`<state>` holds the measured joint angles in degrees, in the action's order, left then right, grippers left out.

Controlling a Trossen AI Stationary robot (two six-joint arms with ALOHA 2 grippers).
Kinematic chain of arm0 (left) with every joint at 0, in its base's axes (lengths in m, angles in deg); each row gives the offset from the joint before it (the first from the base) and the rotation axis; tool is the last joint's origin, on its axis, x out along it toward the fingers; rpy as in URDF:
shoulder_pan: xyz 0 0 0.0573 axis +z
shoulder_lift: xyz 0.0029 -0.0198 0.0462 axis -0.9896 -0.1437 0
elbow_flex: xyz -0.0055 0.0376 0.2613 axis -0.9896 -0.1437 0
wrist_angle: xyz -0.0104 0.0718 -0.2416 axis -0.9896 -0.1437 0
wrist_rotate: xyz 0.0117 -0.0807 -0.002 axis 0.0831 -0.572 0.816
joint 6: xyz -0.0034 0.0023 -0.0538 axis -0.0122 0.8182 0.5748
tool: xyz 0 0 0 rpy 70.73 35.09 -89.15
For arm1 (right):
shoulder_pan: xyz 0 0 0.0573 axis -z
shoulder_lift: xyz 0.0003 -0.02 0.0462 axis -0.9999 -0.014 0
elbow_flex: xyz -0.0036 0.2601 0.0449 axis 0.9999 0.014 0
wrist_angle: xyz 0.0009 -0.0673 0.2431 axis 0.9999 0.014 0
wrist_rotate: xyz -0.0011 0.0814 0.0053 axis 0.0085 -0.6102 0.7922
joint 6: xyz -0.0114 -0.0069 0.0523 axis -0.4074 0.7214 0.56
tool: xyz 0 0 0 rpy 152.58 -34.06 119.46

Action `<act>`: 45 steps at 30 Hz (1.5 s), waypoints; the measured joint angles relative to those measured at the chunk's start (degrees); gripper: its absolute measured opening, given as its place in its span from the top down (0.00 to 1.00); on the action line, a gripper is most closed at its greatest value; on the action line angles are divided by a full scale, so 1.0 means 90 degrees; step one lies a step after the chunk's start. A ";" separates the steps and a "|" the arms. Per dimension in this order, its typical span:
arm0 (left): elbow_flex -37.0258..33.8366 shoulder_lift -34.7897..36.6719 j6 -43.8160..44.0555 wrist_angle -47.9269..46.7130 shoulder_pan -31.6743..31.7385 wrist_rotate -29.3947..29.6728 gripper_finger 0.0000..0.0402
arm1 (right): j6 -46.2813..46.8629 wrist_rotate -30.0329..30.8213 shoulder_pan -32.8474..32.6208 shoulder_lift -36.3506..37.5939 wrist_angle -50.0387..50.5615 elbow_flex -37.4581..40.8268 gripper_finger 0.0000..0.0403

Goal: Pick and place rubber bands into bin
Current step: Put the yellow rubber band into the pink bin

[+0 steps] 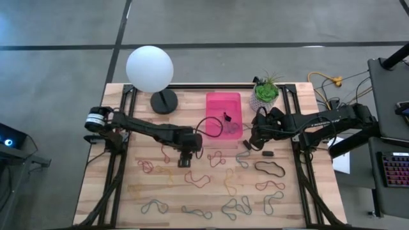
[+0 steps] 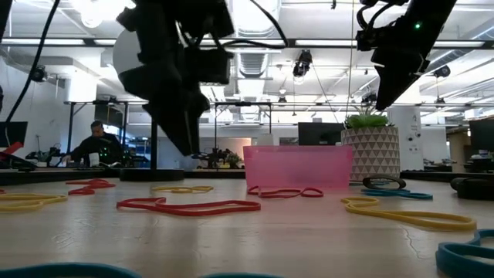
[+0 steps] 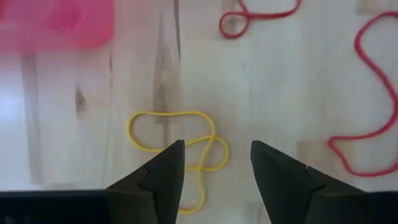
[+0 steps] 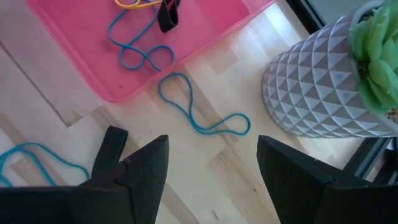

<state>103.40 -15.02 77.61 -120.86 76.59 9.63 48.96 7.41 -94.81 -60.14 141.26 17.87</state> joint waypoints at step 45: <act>0.2070 0.0192 -0.0679 0.1729 0.0750 0.0326 1.00 | 0.0537 -0.0428 -0.0015 -0.0002 -0.0096 0.0000 0.43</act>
<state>122.04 -13.29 71.50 -105.30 83.34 12.56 53.80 3.55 -94.94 -60.16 140.39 17.87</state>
